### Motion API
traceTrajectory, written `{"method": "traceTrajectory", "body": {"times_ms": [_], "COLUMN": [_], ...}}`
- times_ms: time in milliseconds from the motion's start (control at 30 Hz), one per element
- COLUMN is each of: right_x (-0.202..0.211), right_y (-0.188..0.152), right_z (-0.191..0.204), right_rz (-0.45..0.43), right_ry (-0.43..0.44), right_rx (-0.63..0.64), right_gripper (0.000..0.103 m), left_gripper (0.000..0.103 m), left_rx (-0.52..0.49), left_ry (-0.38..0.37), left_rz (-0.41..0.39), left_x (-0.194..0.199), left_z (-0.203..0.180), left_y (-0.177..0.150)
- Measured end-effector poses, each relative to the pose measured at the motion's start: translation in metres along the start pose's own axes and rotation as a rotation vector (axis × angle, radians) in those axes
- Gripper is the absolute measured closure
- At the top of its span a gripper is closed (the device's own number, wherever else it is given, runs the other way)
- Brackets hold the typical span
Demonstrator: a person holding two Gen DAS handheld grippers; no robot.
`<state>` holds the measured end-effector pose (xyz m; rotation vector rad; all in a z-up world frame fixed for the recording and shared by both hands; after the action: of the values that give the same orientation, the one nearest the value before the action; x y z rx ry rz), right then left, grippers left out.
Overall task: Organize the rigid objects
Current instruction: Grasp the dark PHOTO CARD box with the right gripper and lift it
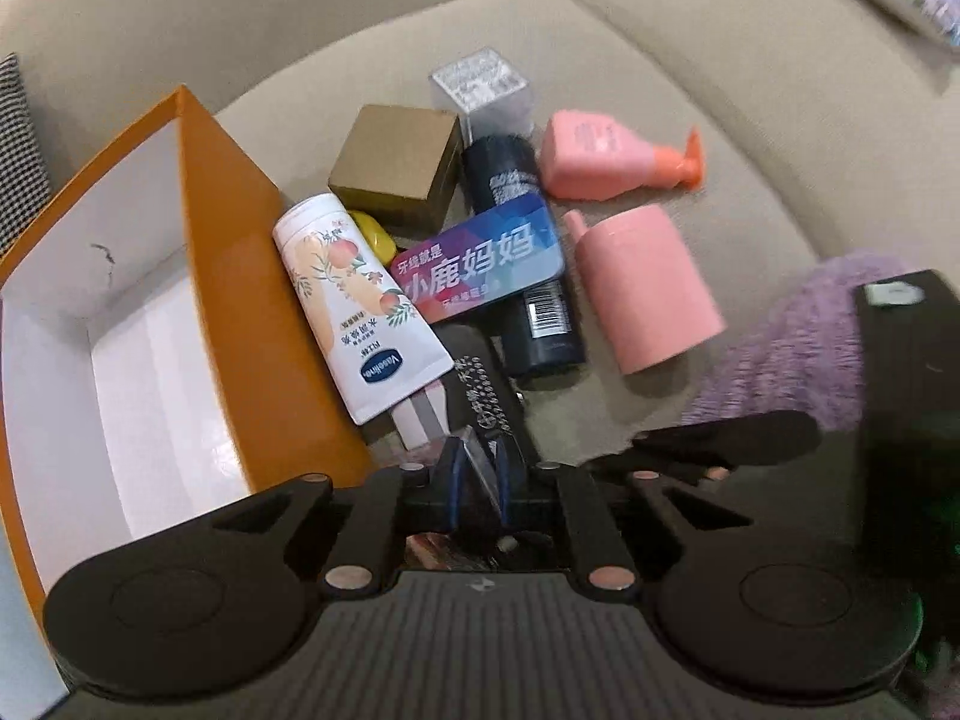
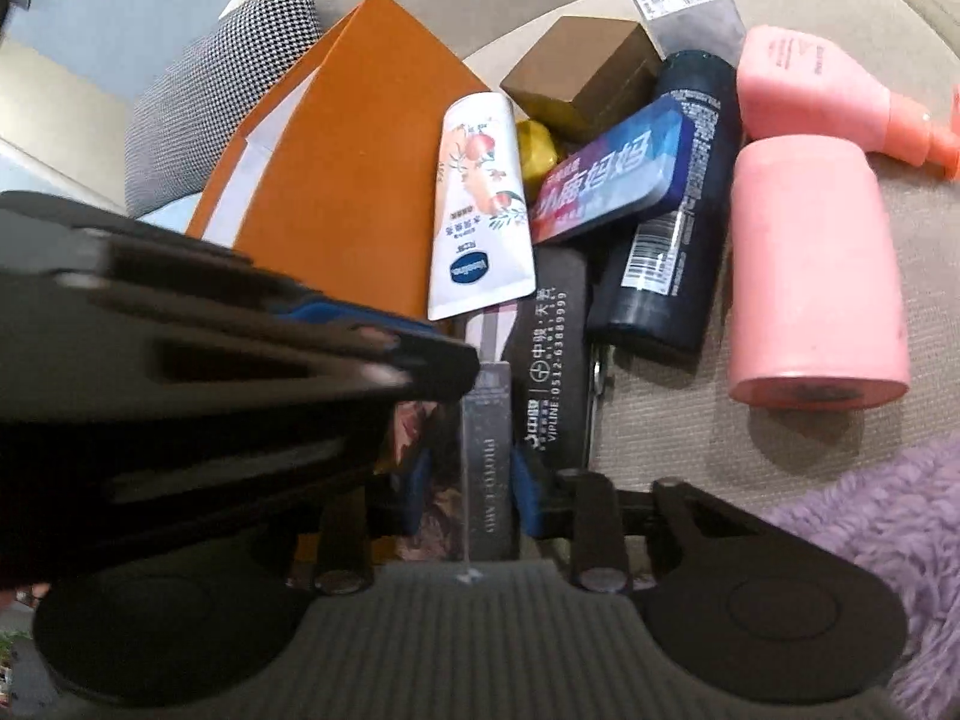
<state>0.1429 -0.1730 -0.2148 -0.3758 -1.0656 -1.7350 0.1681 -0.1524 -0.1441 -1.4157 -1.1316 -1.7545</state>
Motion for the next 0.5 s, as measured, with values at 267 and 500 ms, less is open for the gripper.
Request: {"method": "traceTrajectory", "body": {"times_ms": [267,500], "right_x": [0.014,0.003], "right_y": [-0.006,-0.007], "right_z": [0.015,0.044], "right_rz": [-0.034,-0.01], "right_ry": [-0.003,-0.006], "right_rx": [0.022,0.08], "right_gripper": [0.078,0.086], "left_gripper": [0.088,0.077], "left_rx": [0.096,0.21], "left_ry": [-0.024,0.018], "left_rz": [-0.192,-0.2], "left_x": [0.057,0.057], "left_z": [0.022,0.065], "left_y": [-0.024,-0.048]}}
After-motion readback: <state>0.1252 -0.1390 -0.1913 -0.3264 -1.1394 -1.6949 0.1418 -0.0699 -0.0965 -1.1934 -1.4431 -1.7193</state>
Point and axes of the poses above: each gripper's, at about its wrist camera, not at the fingertips, and x roughly against the way its jaws point, z to its left, y to its top, the point moved 9 cm from there along -x, roughly the way its jaws point, and after that the axes turned 10 degrees about x, right-handed, at the moved point
